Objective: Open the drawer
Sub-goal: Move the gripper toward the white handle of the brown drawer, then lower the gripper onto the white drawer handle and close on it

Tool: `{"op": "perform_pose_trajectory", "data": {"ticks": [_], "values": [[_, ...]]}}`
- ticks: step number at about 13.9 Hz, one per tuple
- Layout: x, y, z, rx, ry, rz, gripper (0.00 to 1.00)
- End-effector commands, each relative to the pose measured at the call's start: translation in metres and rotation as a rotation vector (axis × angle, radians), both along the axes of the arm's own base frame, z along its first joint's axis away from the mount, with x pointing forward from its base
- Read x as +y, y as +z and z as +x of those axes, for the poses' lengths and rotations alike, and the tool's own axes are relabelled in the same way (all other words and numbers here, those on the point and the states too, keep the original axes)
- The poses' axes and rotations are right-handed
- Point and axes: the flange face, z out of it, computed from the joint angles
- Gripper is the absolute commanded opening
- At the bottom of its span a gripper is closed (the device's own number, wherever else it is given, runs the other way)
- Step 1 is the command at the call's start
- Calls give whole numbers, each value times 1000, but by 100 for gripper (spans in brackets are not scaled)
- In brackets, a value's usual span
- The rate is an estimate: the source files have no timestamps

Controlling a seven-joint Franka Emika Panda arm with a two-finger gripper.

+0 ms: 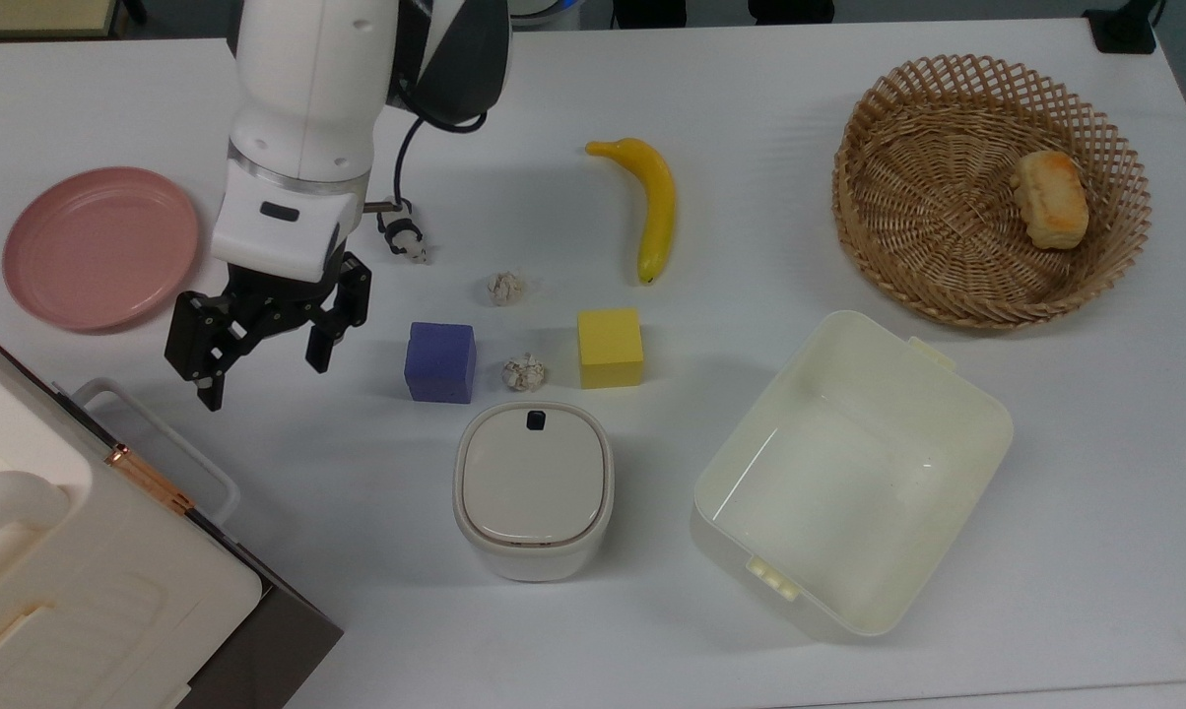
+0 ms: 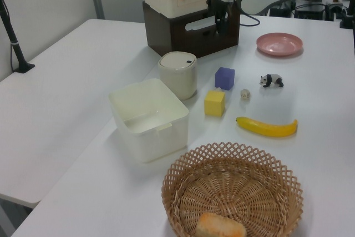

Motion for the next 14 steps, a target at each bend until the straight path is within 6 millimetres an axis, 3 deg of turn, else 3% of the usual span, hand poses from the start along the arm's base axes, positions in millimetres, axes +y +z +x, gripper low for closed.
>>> {"op": "perform_pose_trajectory", "data": {"ticks": [1, 4, 9, 14], "values": [[-11, -10, 5, -37, 73, -90, 100], [-19, -21, 11, -84, 100, -105, 97], [-49, -23, 7, -104, 109, -162, 97], [-51, -37, 6, -76, 136, -203, 91]]}}
